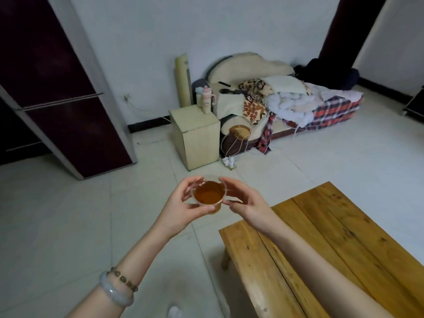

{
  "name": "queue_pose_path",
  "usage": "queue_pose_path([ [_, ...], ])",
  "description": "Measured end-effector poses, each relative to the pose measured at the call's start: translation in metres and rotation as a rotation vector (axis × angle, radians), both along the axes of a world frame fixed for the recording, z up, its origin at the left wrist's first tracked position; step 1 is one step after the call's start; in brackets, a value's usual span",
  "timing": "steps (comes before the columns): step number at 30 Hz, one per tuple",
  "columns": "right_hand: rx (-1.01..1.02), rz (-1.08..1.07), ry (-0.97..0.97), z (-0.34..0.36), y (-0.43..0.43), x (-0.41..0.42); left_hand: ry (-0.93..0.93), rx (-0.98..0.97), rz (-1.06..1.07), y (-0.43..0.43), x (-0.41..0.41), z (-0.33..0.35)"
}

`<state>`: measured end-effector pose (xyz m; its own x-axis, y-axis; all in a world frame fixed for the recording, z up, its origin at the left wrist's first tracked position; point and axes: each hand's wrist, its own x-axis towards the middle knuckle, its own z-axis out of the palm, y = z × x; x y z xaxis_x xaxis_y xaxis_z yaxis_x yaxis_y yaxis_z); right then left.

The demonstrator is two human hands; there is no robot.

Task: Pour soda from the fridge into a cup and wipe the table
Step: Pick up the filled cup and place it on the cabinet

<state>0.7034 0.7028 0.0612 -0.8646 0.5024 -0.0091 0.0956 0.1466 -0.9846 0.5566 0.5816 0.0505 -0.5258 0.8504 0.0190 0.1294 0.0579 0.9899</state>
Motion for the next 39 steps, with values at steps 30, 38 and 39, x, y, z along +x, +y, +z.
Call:
queue_pose_path([
  [30, -0.769, 0.162, -0.145, -0.023, 0.081, -0.453, 0.018, 0.050, 0.206, 0.042, -0.430, -0.004],
  [38, -0.774, 0.136, -0.229, -0.020, 0.158, -0.572, 0.063, -0.003, 0.239, 0.115, -0.535, -0.008],
  [39, -0.776, 0.136, -0.239, -0.021, 0.166, -0.585, 0.077, -0.019, 0.244, 0.122, -0.548, -0.009],
])
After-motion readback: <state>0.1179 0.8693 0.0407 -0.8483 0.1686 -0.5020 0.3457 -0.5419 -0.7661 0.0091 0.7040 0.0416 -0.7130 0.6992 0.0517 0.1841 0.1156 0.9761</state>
